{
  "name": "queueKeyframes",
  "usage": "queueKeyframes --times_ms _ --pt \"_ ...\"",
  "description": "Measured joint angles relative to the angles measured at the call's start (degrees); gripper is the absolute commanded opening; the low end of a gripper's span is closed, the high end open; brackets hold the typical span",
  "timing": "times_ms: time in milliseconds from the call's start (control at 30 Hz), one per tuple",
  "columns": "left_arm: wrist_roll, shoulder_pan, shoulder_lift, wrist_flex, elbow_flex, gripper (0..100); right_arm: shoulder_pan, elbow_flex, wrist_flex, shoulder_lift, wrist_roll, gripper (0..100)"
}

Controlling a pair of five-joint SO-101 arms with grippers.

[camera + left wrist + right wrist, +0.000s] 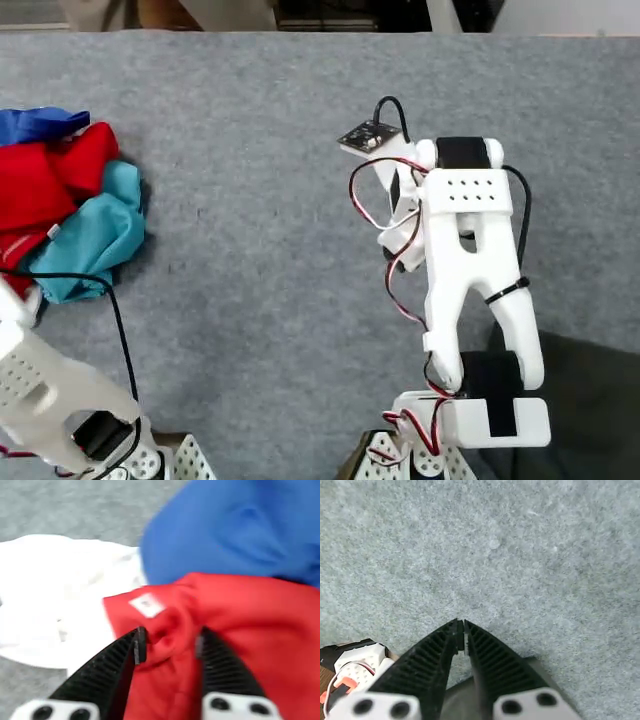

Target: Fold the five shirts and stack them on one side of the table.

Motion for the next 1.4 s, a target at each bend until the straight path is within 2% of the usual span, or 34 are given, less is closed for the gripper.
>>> queueKeyframes --times_ms 67,133,233,467,567,667,767,967,1033,1133,1200,1300,1400 --pt "0.0 1.5 0.0 0.1 -0.3 3 0.0 0.0 0.0 0.0 0.0 0.5" --pt "0.0 2.9 0.1 1.7 -1.8 2 -0.1 0.0 0.0 0.0 0.0 0.5" --pt "0.1 4.2 0.1 7.8 -7.6 2 -0.1 0.0 0.0 0.0 0.0 0.5" --pt "6.6 5.1 -3.9 22.6 -25.1 2 -0.2 0.0 0.0 0.0 0.0 0.5" --pt "8.3 9.1 -7.6 28.0 -32.1 2 -0.2 0.0 0.0 0.0 0.0 0.5" --pt "9.8 16.5 -11.5 34.2 -38.6 2 -0.2 0.0 0.0 0.0 0.0 0.5" --pt "11.6 27.6 -15.1 39.5 -43.6 2 -0.2 1.2 0.0 0.0 0.0 0.5" --pt "16.4 52.1 -18.7 41.7 -44.6 2 -0.2 5.4 -1.8 0.0 0.0 0.5" --pt "16.4 56.2 -18.9 41.7 -42.9 2 1.0 6.6 -2.7 0.0 0.0 0.6" --pt "15.6 54.4 -19.1 41.7 -38.8 3 3.3 7.0 -3.3 0.0 0.0 0.9" --pt "15.5 49.4 -19.1 41.7 -35.2 8 4.3 7.2 -3.7 0.0 0.0 0.9" --pt "11.5 37.7 -19.0 41.5 -28.8 19 5.4 7.2 -5.5 0.0 0.0 0.9" --pt "6.2 23.7 -18.4 37.9 -22.7 22 6.3 7.2 -6.6 0.0 0.0 0.9"
